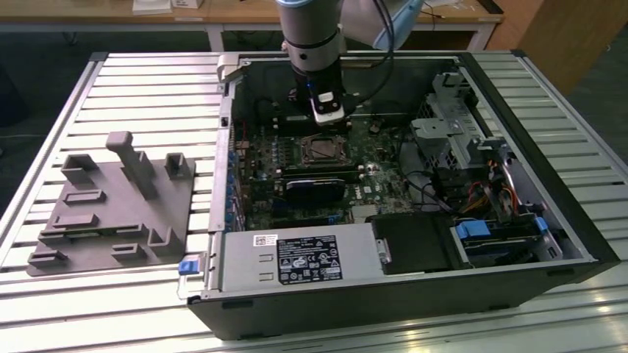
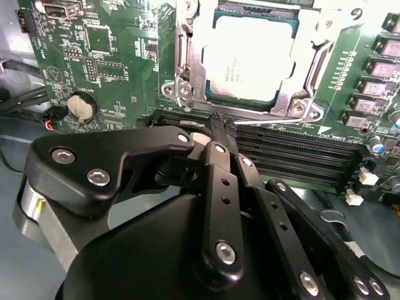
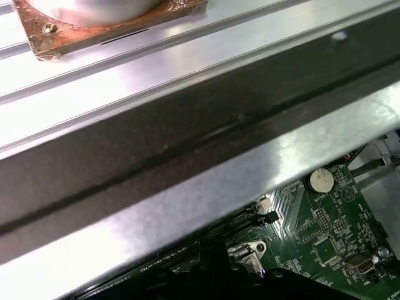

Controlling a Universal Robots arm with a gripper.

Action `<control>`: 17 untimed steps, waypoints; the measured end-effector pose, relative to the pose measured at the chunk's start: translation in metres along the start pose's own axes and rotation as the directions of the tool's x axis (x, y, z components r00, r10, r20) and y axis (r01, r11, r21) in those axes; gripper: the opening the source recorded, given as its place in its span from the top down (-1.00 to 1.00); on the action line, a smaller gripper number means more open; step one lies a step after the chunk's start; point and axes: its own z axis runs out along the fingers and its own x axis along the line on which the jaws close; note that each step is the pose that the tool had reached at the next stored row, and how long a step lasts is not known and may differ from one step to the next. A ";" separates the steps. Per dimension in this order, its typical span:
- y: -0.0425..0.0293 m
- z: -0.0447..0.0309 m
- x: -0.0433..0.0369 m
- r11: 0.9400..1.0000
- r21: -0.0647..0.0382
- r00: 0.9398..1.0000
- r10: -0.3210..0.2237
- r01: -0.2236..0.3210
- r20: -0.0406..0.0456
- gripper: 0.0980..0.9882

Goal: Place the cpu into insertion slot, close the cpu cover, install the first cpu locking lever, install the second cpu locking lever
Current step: 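Install the first cpu locking lever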

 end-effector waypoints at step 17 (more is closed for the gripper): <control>0.0016 0.0031 0.0025 1.000 0.008 1.000 0.028 -0.028 0.009 0.98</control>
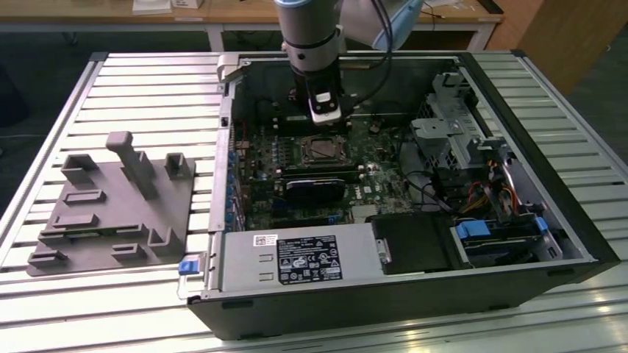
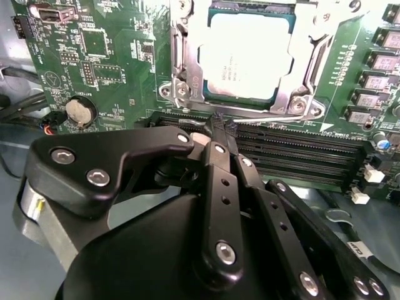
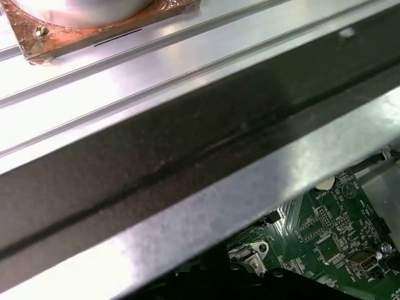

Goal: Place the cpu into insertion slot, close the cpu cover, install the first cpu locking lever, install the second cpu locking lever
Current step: 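Install the first cpu locking lever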

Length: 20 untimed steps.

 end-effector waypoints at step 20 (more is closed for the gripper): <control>0.0046 0.0031 0.0027 1.000 0.012 1.000 -0.002 0.002 0.006 0.98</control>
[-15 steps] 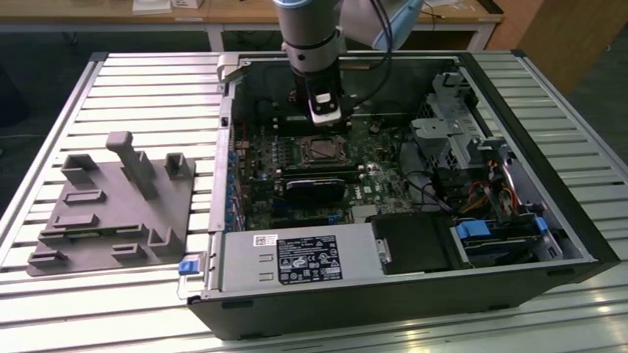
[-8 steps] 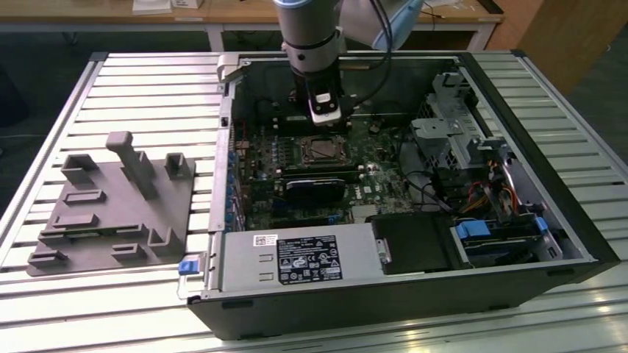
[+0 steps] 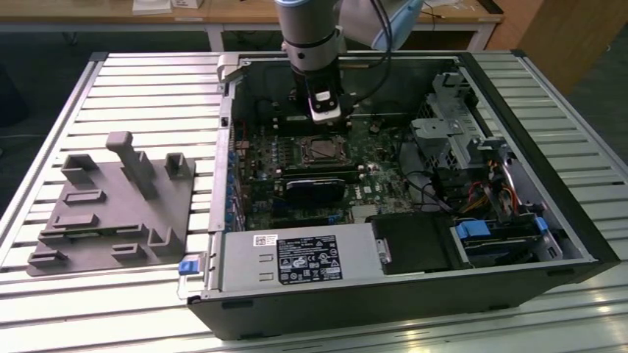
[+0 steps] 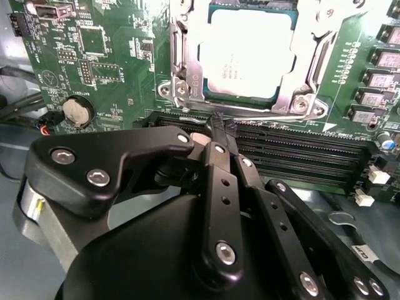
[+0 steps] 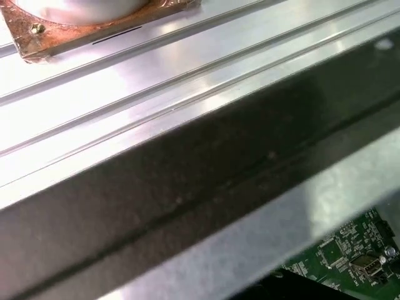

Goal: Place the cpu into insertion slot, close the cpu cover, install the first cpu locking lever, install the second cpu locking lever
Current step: 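Install the first cpu locking lever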

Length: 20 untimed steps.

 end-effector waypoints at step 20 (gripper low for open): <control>-0.0007 0.0054 0.0003 0.999 0.031 1.000 -0.007 0.007 0.016 0.98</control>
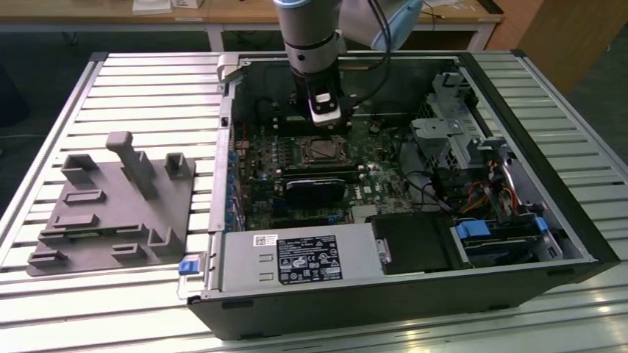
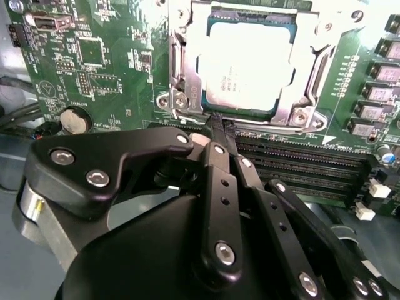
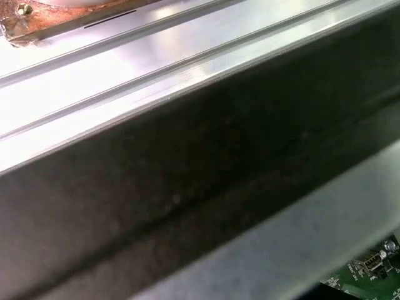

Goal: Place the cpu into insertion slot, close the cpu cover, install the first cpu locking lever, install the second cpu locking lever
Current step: 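Install the first cpu locking lever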

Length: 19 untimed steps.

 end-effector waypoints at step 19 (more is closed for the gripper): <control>0.0008 -0.0041 -0.0007 1.000 -0.004 1.000 -0.001 0.001 0.008 0.98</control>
